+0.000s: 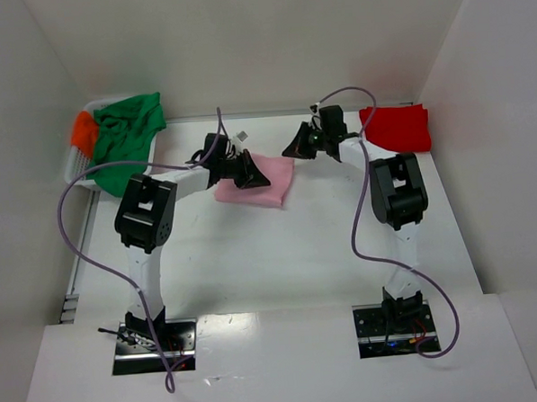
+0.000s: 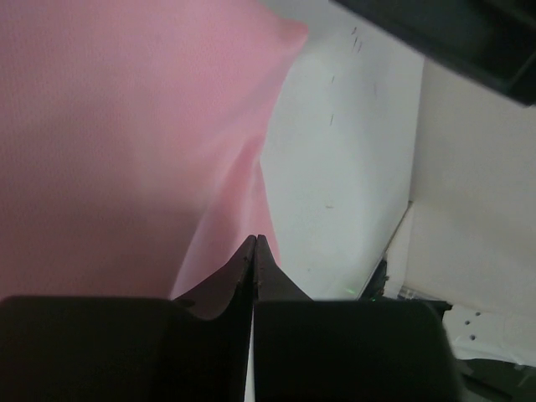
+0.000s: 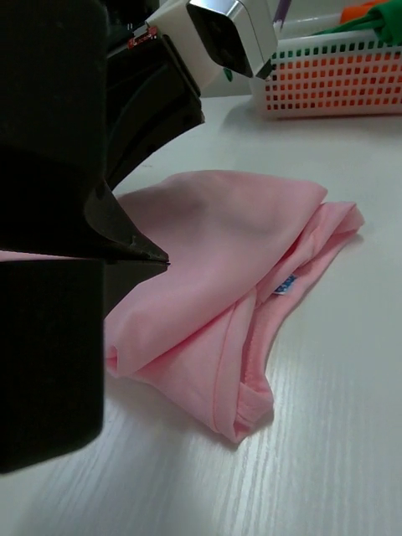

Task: Fold and stack the t-shirts
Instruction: Smooth out wrinkles on the folded tshirt

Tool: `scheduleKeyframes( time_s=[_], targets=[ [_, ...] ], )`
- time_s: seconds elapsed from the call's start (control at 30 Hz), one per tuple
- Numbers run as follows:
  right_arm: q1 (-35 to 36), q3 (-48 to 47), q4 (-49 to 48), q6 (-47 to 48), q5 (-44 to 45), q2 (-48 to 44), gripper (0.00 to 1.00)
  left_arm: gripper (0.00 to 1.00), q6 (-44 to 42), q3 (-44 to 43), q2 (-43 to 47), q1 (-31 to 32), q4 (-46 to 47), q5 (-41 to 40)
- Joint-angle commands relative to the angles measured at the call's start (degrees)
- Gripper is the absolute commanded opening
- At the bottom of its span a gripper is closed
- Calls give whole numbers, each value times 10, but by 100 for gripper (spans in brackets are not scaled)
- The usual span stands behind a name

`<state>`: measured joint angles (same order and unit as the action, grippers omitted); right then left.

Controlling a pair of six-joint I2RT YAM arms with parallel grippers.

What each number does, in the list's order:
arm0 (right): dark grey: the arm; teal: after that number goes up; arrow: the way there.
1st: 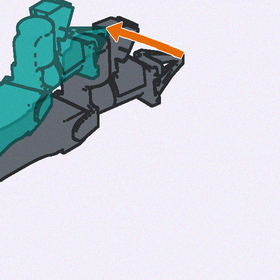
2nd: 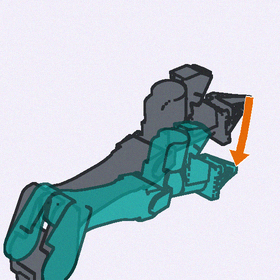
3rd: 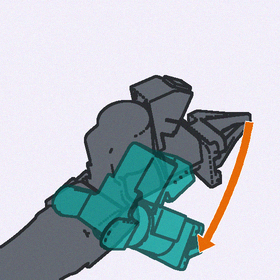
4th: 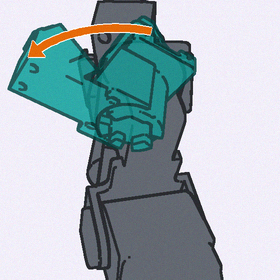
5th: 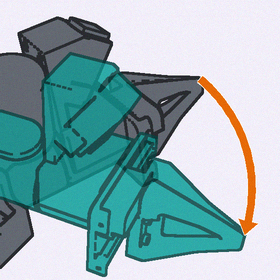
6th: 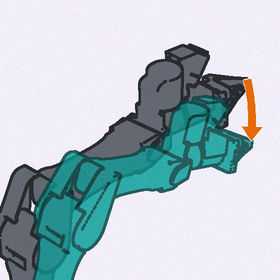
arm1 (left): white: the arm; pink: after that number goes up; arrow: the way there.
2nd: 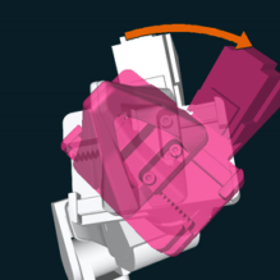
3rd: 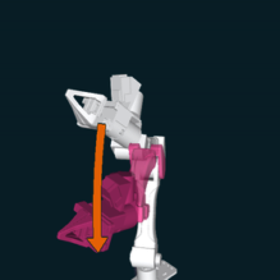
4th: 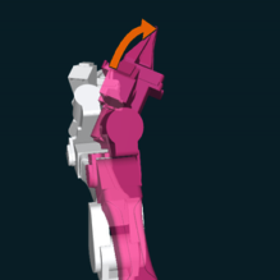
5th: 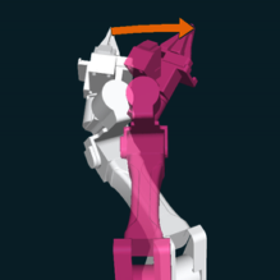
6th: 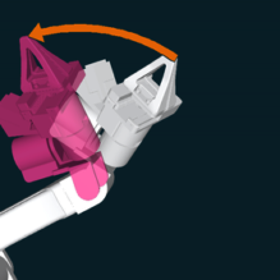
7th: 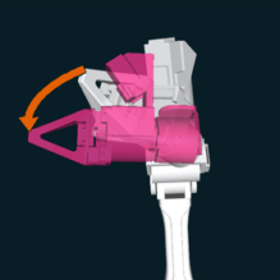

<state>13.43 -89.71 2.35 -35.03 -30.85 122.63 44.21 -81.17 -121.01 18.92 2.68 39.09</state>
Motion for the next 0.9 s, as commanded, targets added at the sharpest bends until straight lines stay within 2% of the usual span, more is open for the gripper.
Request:
scheduleKeyframes(
  time_s=[0.0,0.27,0.53,0.77,0.87],
  targets=[
    [8,-6,-36,-25,-37,17,0,0,68,13,-15,6,114,39],
    [13,-7,-24,-41,-49,79,0,0,101,45,-42,12,141,58],
    [19,-35,1,-29,-36,121,0,0,96,69,-75,12,136,48],
    [19,-101,41,-7,-16,151,0,0,84,58,-88,12,115,48],
    [19,-130,56,6,-2,151,0,0,48,51,-73,12,80,55]
  ],
)
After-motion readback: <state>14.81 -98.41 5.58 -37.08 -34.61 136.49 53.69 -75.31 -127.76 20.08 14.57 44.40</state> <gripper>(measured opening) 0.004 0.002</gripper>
